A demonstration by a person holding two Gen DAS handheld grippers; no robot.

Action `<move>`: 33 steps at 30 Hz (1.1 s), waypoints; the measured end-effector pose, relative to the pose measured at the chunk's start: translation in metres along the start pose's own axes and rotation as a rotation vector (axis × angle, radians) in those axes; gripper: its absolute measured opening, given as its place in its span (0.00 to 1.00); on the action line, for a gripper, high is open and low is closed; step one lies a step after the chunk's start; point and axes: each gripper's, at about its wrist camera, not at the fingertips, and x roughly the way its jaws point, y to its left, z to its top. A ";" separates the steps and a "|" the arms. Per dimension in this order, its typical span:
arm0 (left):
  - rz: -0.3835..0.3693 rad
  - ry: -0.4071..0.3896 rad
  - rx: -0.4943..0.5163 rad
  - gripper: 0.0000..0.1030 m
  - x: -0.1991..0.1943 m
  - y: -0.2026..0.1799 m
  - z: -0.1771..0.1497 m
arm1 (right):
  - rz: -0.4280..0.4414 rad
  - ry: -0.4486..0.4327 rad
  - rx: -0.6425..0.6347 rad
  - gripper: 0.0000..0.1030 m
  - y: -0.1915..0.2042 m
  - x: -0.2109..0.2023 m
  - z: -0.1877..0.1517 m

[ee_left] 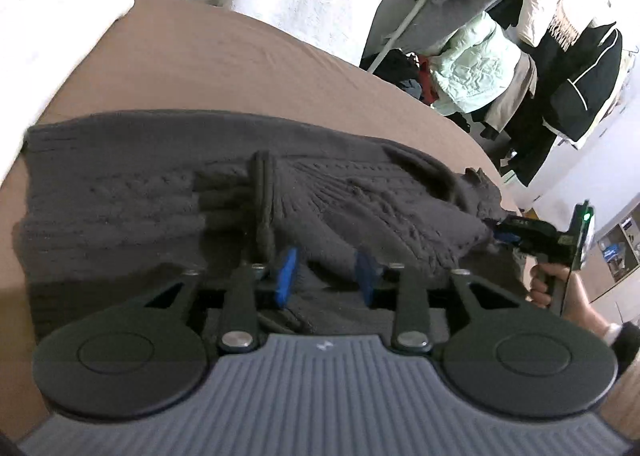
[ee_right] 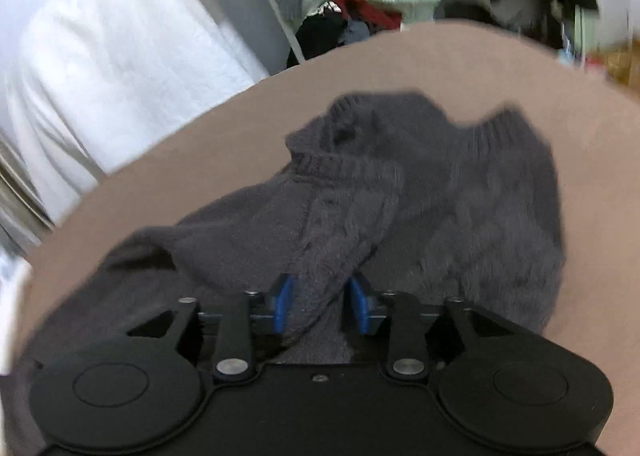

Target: Fold clothes

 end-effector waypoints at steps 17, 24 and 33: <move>0.066 0.077 -0.179 0.41 0.016 0.056 -0.007 | 0.517 0.140 -0.361 0.68 0.171 -0.047 -0.055; -0.037 0.084 -0.257 0.43 0.021 0.071 -0.006 | 0.676 0.220 -0.399 0.39 0.184 -0.016 -0.067; -0.120 0.023 -0.431 0.52 0.003 0.091 -0.005 | 0.813 0.277 -0.940 0.33 0.205 -0.071 -0.151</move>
